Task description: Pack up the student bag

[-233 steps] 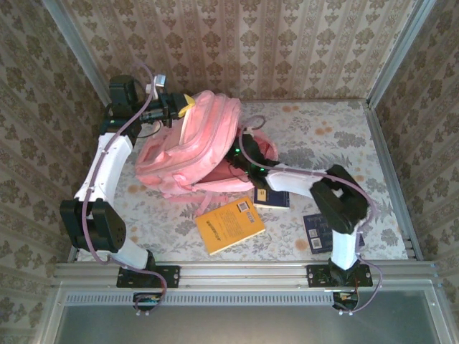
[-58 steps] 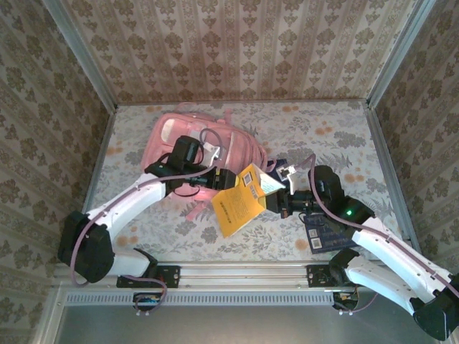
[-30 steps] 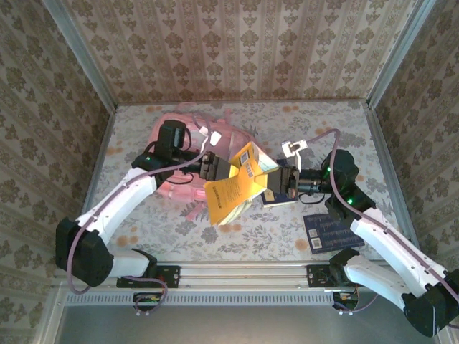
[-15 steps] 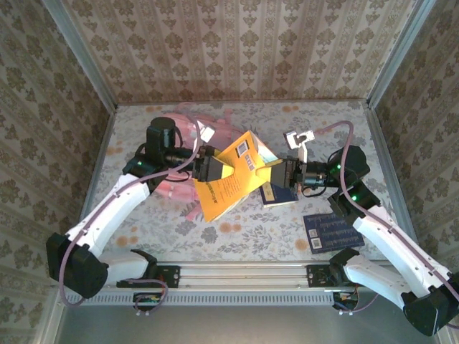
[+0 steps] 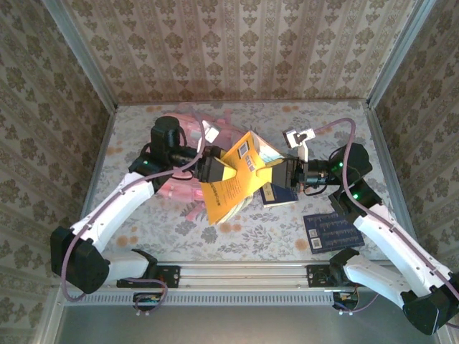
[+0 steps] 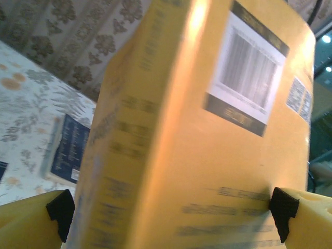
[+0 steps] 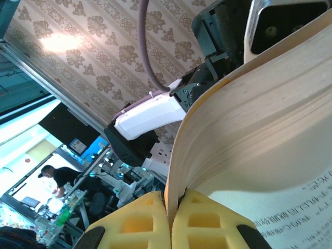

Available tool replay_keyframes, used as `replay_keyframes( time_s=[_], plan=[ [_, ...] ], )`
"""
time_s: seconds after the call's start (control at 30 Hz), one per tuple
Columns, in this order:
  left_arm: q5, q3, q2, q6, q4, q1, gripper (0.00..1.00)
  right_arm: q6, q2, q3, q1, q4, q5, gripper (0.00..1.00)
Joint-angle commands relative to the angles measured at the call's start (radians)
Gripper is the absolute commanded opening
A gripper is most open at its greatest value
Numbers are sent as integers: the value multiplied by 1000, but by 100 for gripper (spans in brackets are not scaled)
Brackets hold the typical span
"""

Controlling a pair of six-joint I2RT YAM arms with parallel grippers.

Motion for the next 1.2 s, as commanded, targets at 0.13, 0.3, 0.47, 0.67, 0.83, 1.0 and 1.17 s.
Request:
replay_keyframes(
  time_s=[0.13, 0.3, 0.47, 0.67, 0.83, 1.0, 1.17],
  plan=[
    [12, 6, -27, 17, -14, 16, 91, -322, -23, 100, -26, -291, 173, 0],
    [7, -2, -30, 7, -9, 38, 49, -340, -19, 81, -71, -331, 247, 0],
    [-12, -2, -24, 4, -9, 55, 27, -367, -2, 85, -105, -390, 301, 0],
    [-38, 6, -18, 2, -15, 77, 10, -428, 17, 109, -114, -508, 423, 0],
    [-67, 28, -9, 17, -44, 79, 0, -417, 31, 108, -114, -538, 474, 0],
    [-91, 37, -7, 10, -48, 78, 0, -374, 34, 96, -113, -515, 495, 0],
    [-133, 39, -30, -3, -38, 78, 0, -357, 11, 80, -114, -553, 648, 63]
  ],
)
